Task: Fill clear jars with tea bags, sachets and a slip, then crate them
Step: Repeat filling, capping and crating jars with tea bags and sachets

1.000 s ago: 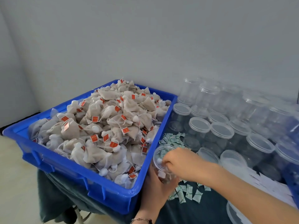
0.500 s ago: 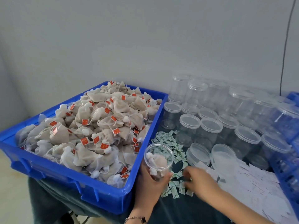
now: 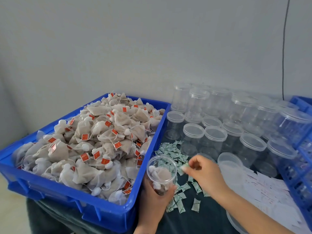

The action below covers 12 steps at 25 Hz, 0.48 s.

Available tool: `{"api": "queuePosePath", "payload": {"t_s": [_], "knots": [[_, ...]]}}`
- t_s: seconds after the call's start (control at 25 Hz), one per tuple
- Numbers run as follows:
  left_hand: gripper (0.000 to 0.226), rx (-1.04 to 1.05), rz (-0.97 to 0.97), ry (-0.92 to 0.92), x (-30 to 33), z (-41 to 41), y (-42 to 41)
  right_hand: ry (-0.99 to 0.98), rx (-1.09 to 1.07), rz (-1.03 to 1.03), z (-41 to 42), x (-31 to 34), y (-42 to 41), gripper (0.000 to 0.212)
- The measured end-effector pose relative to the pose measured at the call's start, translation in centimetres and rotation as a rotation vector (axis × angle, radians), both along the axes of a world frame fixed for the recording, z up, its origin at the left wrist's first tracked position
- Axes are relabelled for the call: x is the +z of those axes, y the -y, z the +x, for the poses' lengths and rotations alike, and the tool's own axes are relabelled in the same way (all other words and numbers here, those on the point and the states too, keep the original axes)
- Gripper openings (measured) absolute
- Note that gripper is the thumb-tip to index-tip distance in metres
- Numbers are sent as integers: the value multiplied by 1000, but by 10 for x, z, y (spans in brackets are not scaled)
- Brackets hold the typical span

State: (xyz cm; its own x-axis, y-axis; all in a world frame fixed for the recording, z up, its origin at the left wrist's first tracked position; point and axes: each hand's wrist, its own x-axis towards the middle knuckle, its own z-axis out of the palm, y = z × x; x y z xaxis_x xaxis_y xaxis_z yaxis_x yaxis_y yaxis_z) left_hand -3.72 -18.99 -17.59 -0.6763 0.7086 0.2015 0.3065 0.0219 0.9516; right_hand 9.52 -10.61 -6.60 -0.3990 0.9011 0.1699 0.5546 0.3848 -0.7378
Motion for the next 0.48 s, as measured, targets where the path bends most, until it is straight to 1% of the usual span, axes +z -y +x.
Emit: {"api": "queuePosePath", "payload": {"t_s": [0.08,0.12,0.16,0.24,0.32,0.4,0.48], "knots": [[114,3,2,-13,-2,-1,-1,-277,-1,-193,-14,18,9,15],[112,3,11,-17,-3,0,-2,-350,7,-271,-20,21,14,15],[107,4,23,-20,-3,0,-2,-368,18,-309,-24,23,18,13],[100,2,41,-20,-1,0,-2,-306,55,-328,-31,25,22,9],[99,-9,43,2,-1,0,-2,-255,28,-305,-29,24,25,7],[100,-12,38,14,0,0,-1,-251,-22,-292,-12,24,25,15],[101,-15,24,10,2,-1,-2,-189,-49,-306,18,22,23,22]]}}
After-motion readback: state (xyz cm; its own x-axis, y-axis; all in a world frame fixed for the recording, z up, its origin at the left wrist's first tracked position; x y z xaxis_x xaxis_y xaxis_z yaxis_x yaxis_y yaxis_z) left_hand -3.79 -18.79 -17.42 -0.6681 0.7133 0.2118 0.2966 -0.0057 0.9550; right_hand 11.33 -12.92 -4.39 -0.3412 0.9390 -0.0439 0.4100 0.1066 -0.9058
